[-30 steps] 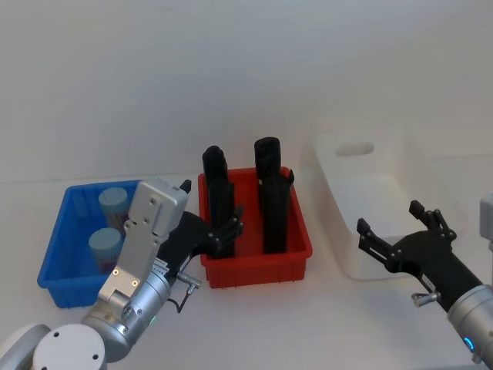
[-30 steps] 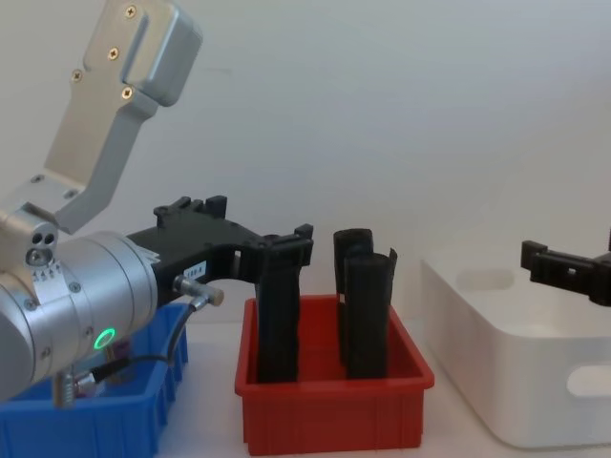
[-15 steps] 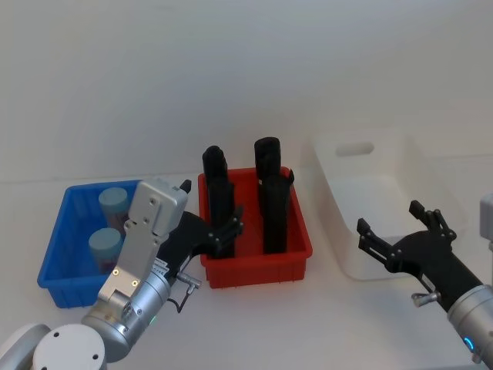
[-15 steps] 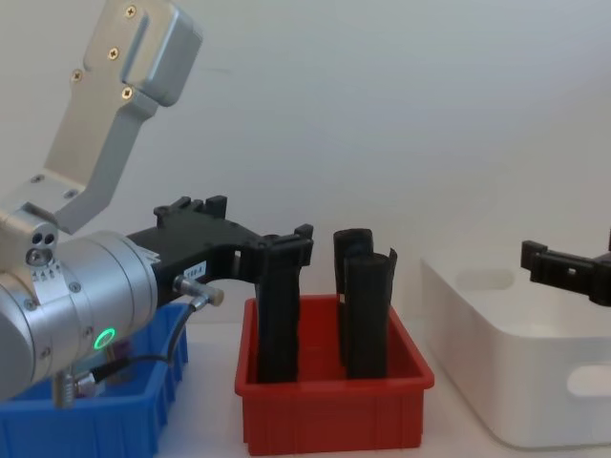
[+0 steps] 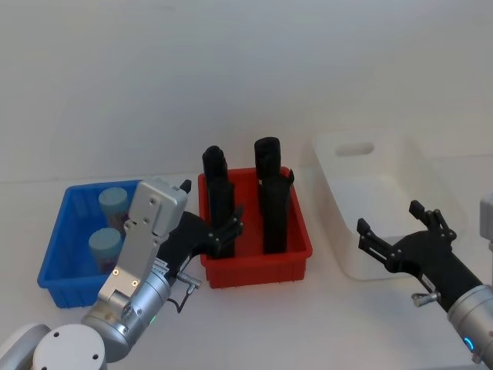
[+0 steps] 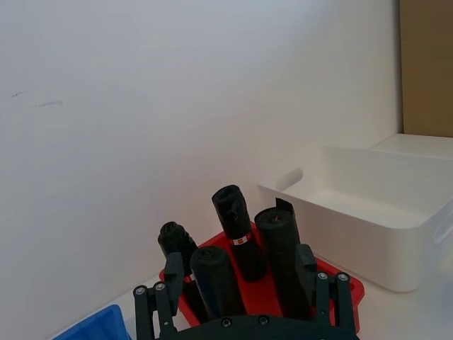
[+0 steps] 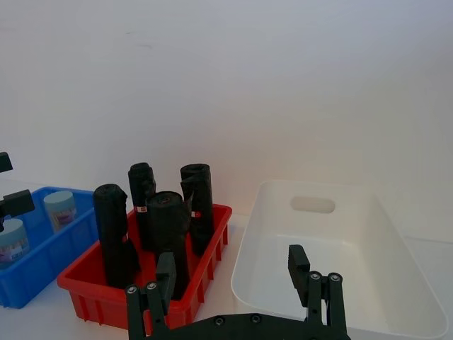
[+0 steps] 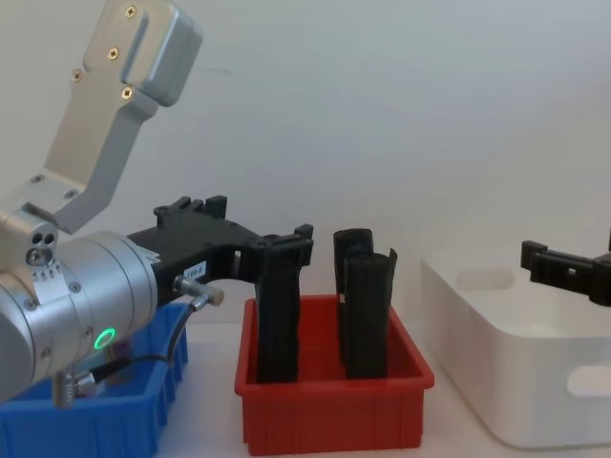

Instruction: Pick the cotton swabs from the blue box and place them into the white box.

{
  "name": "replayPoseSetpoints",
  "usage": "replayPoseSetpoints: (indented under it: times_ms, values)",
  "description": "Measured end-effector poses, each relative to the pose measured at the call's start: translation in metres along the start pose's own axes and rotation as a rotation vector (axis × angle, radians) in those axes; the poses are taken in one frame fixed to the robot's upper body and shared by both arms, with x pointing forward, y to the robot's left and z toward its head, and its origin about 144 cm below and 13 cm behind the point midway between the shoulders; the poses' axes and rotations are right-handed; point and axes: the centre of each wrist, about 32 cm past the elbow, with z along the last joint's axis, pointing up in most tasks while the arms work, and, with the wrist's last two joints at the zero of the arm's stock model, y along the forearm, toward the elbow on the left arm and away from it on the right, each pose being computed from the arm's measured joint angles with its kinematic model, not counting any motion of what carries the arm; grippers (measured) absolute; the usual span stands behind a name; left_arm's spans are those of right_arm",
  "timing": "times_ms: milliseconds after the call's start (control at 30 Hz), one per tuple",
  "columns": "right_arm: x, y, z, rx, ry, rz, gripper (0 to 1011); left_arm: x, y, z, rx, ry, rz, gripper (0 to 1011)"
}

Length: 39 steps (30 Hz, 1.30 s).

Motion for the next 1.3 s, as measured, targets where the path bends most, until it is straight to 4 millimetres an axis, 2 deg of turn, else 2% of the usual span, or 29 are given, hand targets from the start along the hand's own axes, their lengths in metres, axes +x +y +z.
replayPoseSetpoints:
  times_ms: [900, 1300]
  values:
    - [0.000, 0.000, 0.000, 0.000, 0.000, 0.000, 1002, 0.001, 0.000, 0.000, 0.002, 0.001, 0.001, 1003]
    - [0.000, 0.000, 0.000, 0.000, 0.000, 0.000, 1001, 0.013, -0.004, -0.003, 0.050, 0.038, 0.031, 1003]
